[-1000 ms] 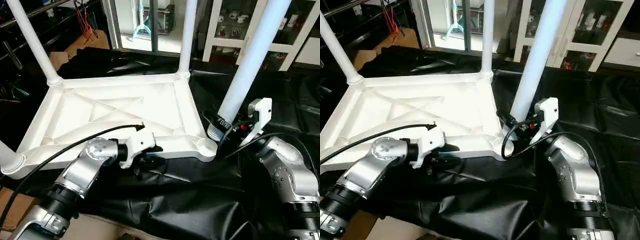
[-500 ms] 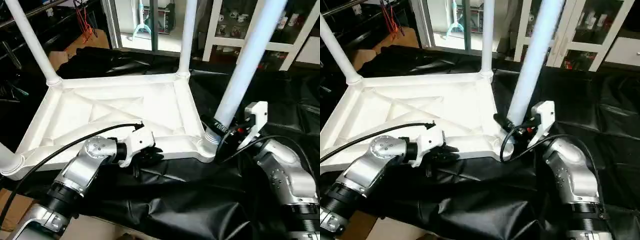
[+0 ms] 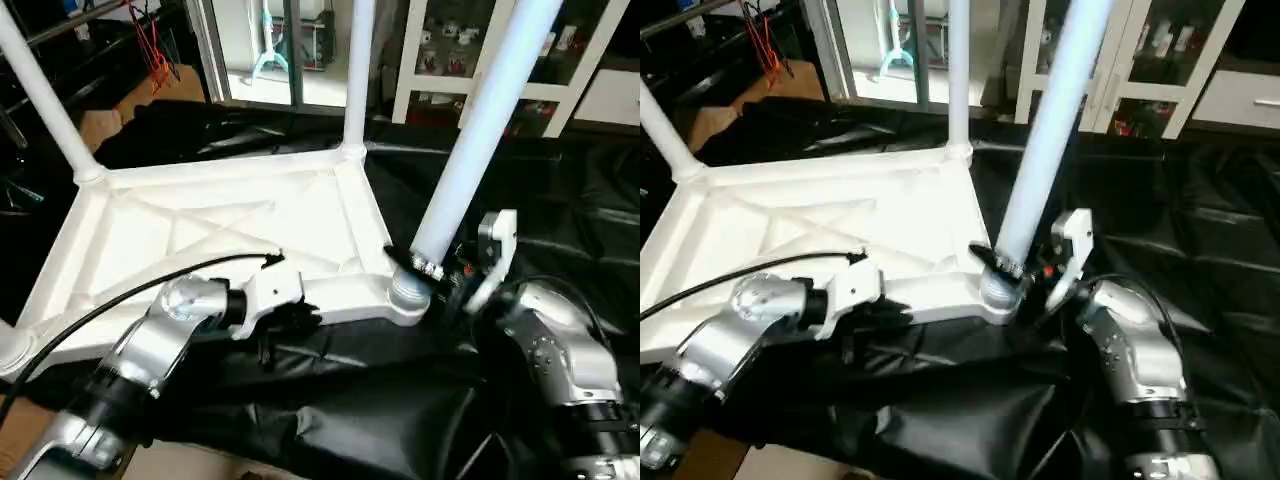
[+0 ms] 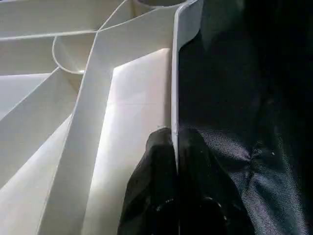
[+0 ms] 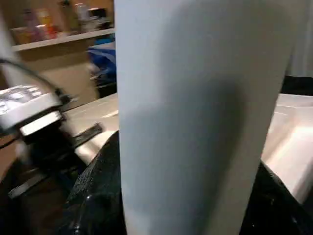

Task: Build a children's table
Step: Insert table leg to table base

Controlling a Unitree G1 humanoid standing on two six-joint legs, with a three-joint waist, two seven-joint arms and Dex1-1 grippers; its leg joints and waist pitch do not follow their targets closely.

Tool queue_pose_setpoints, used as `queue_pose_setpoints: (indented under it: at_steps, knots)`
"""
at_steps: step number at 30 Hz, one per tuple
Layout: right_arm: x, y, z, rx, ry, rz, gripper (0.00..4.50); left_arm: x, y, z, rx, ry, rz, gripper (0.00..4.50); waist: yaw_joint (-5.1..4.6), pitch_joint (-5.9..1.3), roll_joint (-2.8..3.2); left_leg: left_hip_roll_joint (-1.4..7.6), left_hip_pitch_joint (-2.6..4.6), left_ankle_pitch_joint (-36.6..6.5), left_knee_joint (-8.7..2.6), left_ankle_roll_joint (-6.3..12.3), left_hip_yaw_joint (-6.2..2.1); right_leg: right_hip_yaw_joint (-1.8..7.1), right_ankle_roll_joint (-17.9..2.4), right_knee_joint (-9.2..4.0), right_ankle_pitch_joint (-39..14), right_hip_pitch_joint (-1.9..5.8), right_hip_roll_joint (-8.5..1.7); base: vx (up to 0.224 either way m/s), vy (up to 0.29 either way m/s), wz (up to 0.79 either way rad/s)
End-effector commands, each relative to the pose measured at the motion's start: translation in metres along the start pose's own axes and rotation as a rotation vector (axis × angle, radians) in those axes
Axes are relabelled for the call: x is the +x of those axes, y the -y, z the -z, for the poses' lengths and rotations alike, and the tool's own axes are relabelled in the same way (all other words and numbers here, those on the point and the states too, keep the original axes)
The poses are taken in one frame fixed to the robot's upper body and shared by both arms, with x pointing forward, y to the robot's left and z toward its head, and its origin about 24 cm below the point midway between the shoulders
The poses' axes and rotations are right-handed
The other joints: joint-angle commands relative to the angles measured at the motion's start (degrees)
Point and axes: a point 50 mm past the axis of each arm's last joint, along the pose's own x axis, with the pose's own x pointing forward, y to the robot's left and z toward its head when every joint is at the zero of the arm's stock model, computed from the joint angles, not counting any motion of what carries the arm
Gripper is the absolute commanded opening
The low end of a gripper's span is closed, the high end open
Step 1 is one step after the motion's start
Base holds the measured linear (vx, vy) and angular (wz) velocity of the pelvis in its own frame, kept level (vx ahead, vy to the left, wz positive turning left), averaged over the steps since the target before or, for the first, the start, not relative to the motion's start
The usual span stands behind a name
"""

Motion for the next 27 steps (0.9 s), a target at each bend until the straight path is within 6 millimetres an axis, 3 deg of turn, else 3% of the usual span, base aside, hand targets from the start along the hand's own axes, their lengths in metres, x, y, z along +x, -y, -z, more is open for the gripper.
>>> queue_pose_setpoints:
  at_steps: [1,9,19,23,27]
  knots:
    - [0.001,0.002,-0.003,-0.005,-0.008,-0.055,1.97,-0.005,0.007,0.016,-0.062,-0.047,0.020,0.00,0.38,-4.80,-1.06,2.47,1.49,12.0,-2.71,12.20,-1.25,1.92,-15.7,-2.02,28.6,3.87,-4.08,0.000,0.000,0.00]
    - [-0.001,0.011,0.006,-0.014,-0.055,-0.058,1.97,-0.011,0.010,0.016,-0.070,-0.046,0.038,0.00,0.26,-4.58,-1.70,2.59,1.60,10.6,-2.91,11.69,-1.04,1.95,-16.6,-2.48,23.5,3.68,-4.25,0.000,0.000,0.00]
    - [-0.006,0.002,0.026,0.038,-0.080,-0.148,1.97,-0.015,0.009,0.016,-0.069,-0.057,0.040,0.00,0.45,-4.61,-1.30,2.63,1.59,11.1,-2.79,12.28,-1.11,1.86,-17.0,-2.33,24.6,3.49,-4.21,0.000,0.000,0.00]
    - [-0.008,0.002,0.040,0.018,-0.105,-0.109,1.97,-0.015,0.009,0.015,-0.067,-0.057,0.044,0.00,0.22,-4.35,-1.31,2.78,1.69,8.6,-3.07,11.44,-1.07,1.91,-17.5,-2.80,21.1,3.31,-4.38,0.000,0.000,0.00]
    - [-0.007,0.003,0.045,-0.008,-0.097,-0.075,1.97,-0.015,0.009,0.015,-0.068,-0.057,0.047,0.00,0.01,-4.29,-1.27,2.85,1.86,8.3,-3.20,11.02,-1.14,1.91,-17.8,-2.87,20.9,3.30,-4.37,0.000,0.000,0.00]
